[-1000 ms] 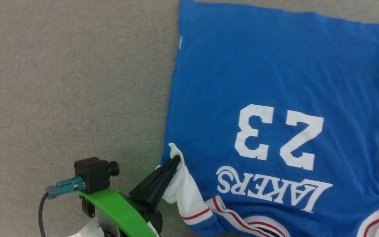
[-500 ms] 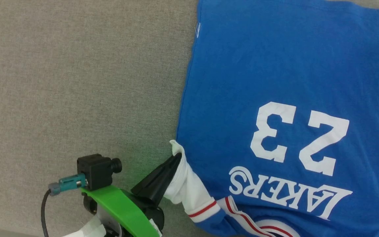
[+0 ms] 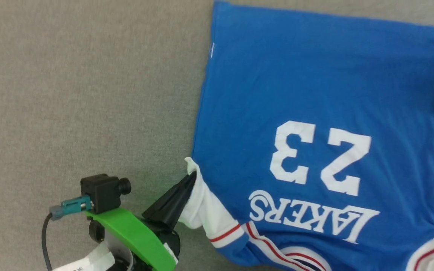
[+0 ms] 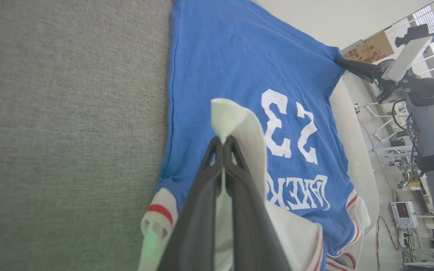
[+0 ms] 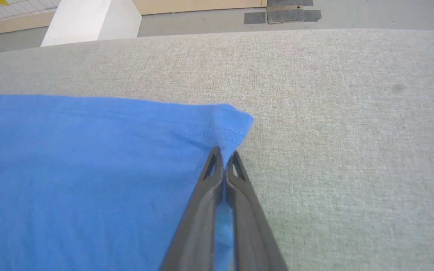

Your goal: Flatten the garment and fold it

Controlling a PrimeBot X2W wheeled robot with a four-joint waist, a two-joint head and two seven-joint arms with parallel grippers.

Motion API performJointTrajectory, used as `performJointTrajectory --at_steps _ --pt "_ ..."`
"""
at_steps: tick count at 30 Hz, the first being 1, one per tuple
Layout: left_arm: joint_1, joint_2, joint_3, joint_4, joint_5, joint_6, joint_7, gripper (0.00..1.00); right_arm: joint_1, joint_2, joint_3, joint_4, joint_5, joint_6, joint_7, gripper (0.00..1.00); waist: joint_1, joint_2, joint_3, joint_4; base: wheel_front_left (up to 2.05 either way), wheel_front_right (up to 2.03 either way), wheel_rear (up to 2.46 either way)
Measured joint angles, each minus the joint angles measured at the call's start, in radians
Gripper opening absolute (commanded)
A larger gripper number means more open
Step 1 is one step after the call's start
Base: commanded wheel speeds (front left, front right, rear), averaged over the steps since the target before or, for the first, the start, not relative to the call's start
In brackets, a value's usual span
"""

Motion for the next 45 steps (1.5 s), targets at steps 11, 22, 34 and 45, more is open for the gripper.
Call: performJointTrajectory --at_steps 11,22,34,45 --pt "0.094 0.016 0.031 0.001 -0.034 0.015 -0.017 0.00 0.348 0.040 -0.189 -0.232 0.100 0.000 -0.027 0.00 -0.0002 0.0000 -0.160 -0.072 0.00 0.00 0.00" --pt "0.192 0.039 0.059 -0.012 -0.037 0.046 -0.040 0.00 0.752 0.286 -0.440 -0.478 0.130 0.000 -0.013 0.00 -0.0002 0.0000 -0.274 -0.135 0.00 0.00 0.00" --pt "0.213 0.050 0.066 -0.021 -0.040 0.066 -0.037 0.00 0.844 0.317 -0.318 -0.268 0.126 0.000 -0.183 0.00 -0.0002 0.0000 -0.302 -0.163 0.00 0.00 0.00" --pt "0.210 0.046 0.041 -0.016 -0.045 0.061 -0.030 0.00 0.816 0.280 -0.328 -0.357 0.088 0.000 -0.178 1.00 -0.0002 0.0000 -0.324 -0.177 0.00 0.00 0.00"
